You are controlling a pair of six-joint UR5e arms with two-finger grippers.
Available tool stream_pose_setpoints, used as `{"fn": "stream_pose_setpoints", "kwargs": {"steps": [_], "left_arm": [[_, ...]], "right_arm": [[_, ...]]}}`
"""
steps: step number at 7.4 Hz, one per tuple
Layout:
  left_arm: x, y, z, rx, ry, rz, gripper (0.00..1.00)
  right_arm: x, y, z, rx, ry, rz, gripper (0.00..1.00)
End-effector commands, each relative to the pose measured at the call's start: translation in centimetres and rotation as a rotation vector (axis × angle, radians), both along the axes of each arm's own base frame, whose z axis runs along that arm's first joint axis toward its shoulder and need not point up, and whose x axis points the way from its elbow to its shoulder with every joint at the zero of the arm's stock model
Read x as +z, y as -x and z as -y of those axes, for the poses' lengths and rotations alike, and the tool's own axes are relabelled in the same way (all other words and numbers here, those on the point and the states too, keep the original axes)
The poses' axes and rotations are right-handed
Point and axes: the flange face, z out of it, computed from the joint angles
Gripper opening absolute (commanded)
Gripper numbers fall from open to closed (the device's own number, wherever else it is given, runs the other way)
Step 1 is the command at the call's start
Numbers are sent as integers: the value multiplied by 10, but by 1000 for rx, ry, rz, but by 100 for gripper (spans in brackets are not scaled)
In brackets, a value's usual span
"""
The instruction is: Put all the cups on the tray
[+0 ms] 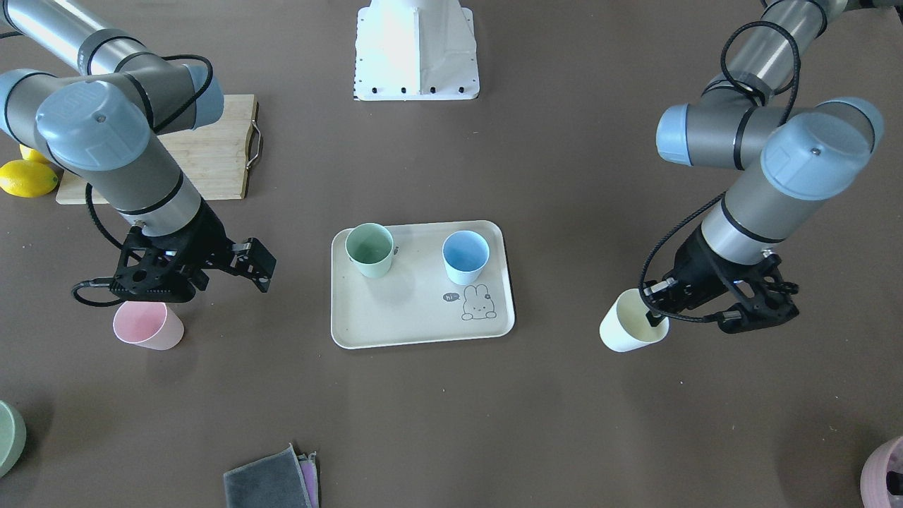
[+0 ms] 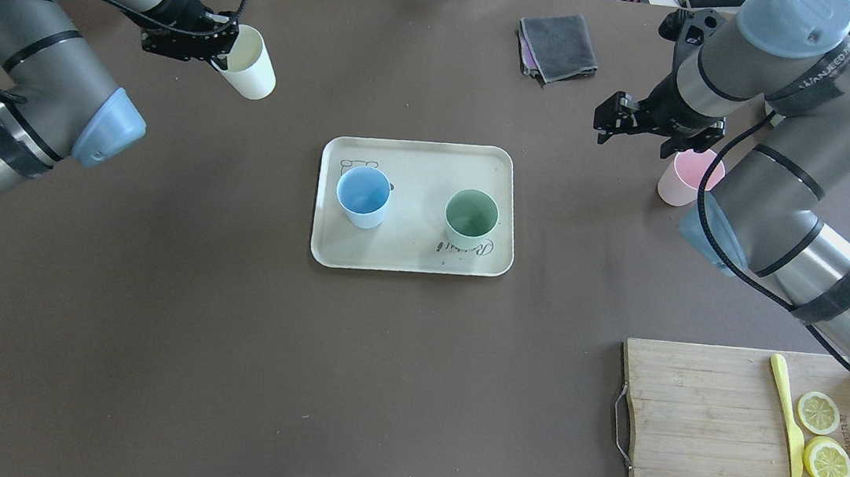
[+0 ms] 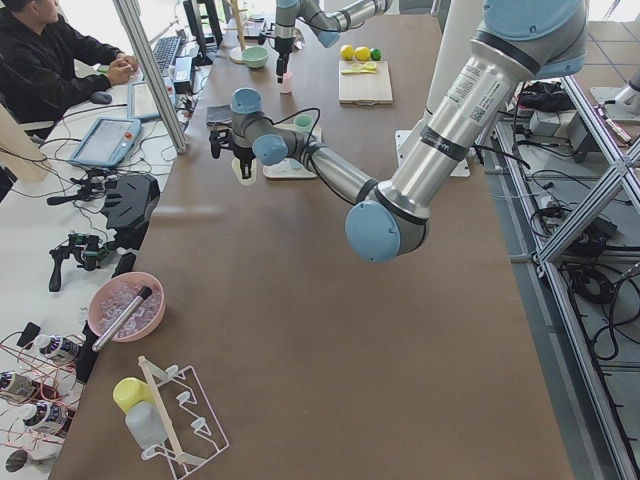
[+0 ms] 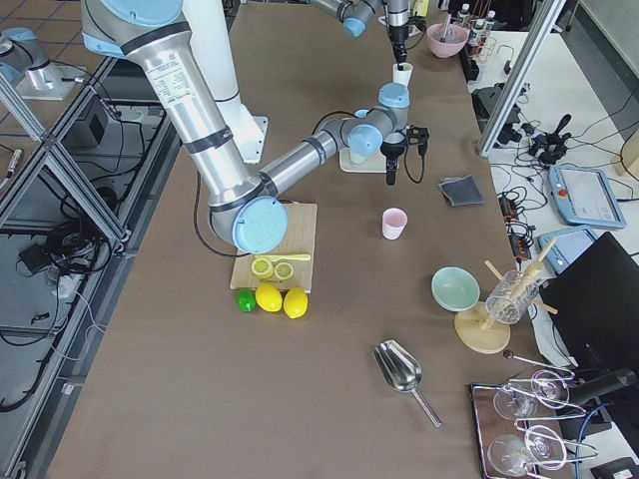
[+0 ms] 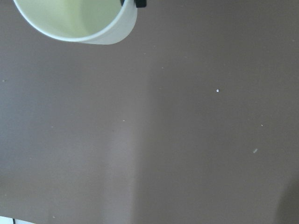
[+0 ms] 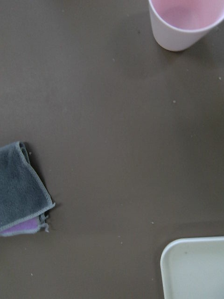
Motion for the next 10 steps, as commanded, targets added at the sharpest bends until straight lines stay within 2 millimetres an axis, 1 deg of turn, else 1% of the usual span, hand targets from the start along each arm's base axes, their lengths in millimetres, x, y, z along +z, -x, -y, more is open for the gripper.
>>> {"fn": "stream_pose_setpoints", "kwargs": {"steps": [1, 2, 3, 4, 5, 6, 7, 8, 9, 10], "left_arm": [[-37, -72, -21, -16, 19, -8, 0], [-35, -105, -43, -16, -12, 25, 0], [-41, -120, -55, -13, -7, 18, 0], [-51, -141, -70, -7, 2, 7, 0], [-60, -166, -90, 1, -23, 12, 0], [-71, -180, -100, -18, -20, 5, 0], [-73, -185, -103, -20, -20, 5, 0], [-69, -186, -100, -24, -16, 14, 0], [-67, -186, -93, -49, -31, 32, 0], [-65, -174, -79, -69, -35, 37, 0]], "right_arm": [[46, -47, 24, -47, -31, -42, 100], [64, -69, 25, -69, -30, -37, 100], [81, -87, 26, -83, -43, -53, 100], [86, -97, 28, -81, -47, -58, 100], [94, -102, 26, -80, -41, -64, 100], [101, -106, 27, -92, -50, -74, 100], [113, -108, 28, -95, -39, -82, 100], [117, -109, 26, -95, -32, -86, 100], [122, -110, 24, -94, -27, -88, 100], [122, -110, 24, -93, -26, -88, 100]]}}
